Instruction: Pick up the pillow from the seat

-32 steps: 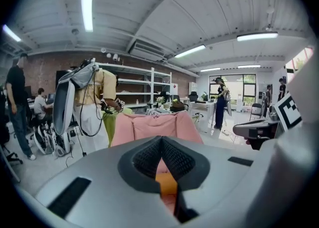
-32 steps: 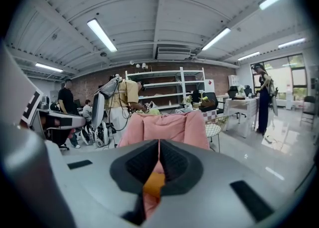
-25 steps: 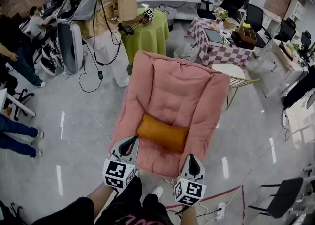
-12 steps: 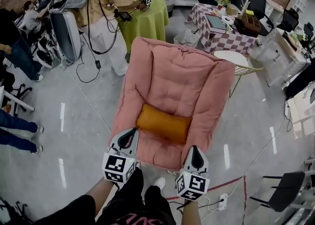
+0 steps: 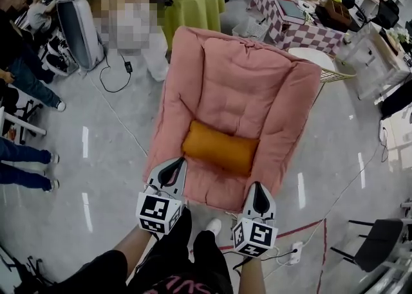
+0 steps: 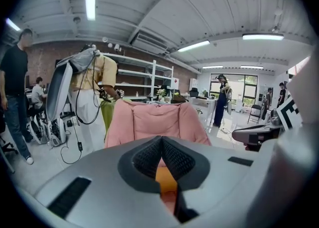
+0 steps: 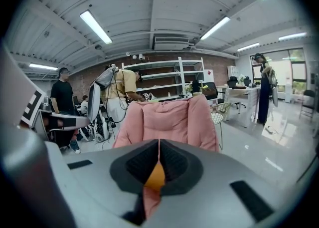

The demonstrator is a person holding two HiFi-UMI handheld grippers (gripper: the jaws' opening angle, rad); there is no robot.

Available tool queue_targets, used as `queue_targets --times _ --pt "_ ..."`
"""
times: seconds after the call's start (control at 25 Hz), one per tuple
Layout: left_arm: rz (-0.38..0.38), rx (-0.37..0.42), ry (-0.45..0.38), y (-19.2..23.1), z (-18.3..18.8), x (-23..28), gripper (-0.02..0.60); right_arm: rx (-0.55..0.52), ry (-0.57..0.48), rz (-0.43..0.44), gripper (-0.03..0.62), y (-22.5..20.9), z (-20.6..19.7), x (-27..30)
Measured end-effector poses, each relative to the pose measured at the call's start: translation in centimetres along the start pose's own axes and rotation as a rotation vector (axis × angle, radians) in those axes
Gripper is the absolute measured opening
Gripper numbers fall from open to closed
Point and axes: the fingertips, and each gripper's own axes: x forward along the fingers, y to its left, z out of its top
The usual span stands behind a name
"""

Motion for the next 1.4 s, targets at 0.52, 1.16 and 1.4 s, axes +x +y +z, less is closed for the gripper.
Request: queue_targets --times 0.52,1.16,1.4 --pt "-0.02 -0.011 0.069 0.2 -4.5 2.6 0.009 -0.003 0.042 0.014 0.021 0.5 -3.2 3.0" --pt "-0.057 -0.031 0.119 -0.2 -10.0 7.5 0.009 0.004 0.095 0.046 0.021 0.8 -7.7 8.1" --pt "-0.07 -0.055 0.149 -0.3 -13.0 8.8 0.009 0.011 0.111 0.066 0.021 1.7 -10.1 10.0"
